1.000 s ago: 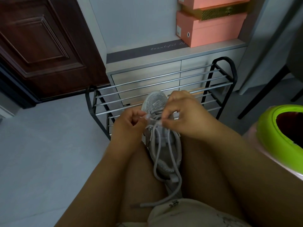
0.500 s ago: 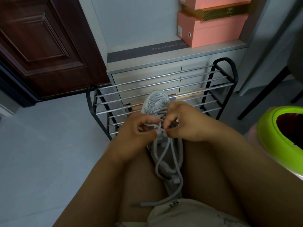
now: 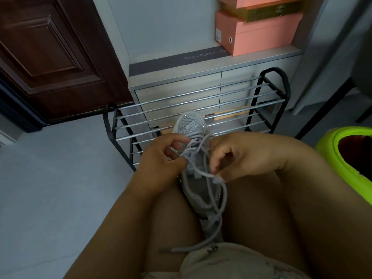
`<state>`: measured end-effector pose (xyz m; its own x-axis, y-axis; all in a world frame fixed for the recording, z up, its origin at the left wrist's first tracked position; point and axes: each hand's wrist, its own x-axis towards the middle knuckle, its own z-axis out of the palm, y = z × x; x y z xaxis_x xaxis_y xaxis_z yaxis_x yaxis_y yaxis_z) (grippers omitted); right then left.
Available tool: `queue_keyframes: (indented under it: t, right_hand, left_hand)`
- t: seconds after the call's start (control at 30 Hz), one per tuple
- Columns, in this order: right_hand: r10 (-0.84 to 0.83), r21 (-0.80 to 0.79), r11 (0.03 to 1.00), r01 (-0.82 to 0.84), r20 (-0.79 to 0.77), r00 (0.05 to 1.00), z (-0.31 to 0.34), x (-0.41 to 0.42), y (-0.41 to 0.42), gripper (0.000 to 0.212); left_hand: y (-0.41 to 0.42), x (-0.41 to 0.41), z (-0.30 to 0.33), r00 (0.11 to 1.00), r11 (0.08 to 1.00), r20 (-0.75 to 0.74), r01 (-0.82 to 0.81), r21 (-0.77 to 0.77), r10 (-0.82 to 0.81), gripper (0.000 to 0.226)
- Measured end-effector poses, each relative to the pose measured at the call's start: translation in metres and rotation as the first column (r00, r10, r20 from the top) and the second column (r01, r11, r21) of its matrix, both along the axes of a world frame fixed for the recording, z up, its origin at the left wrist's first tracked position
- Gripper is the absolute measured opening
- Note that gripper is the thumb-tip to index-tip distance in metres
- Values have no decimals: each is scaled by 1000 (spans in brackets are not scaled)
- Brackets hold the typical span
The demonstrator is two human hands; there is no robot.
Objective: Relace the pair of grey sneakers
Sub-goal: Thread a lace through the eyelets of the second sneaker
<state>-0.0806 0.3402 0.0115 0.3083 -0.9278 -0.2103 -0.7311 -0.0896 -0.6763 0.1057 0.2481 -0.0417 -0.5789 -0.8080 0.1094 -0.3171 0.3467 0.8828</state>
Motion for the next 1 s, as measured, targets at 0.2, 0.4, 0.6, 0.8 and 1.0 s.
queue_keyframes:
  t: [0.2, 0.4, 0.6, 0.8, 1.0]
  right_hand:
    - [-254, -329, 937, 117, -412, 875, -15, 31, -13, 30]
    - [-31, -205, 979, -1, -149, 988, -12, 27, -14, 5]
    - [-420, -320, 845, 429, 101, 902, -20, -5, -18, 13]
    - [-392, -188, 905, 381, -24, 920, -33, 1, -18, 34]
    - [-420, -168, 895, 413, -10, 907, -32, -2, -19, 40]
  left_hand:
    - [-1, 0, 2, 1000, 1000, 17, 20, -5, -20, 37]
    - [1, 1, 8, 999, 998, -11, 48, 43, -48, 36]
    - [1, -3, 10, 993, 993, 35, 112, -40, -111, 40]
    - [-3, -15, 4, 978, 992, 195, 94, -88, -76, 22]
    - [4, -28, -1, 935, 943, 355, 132, -304, -17, 18]
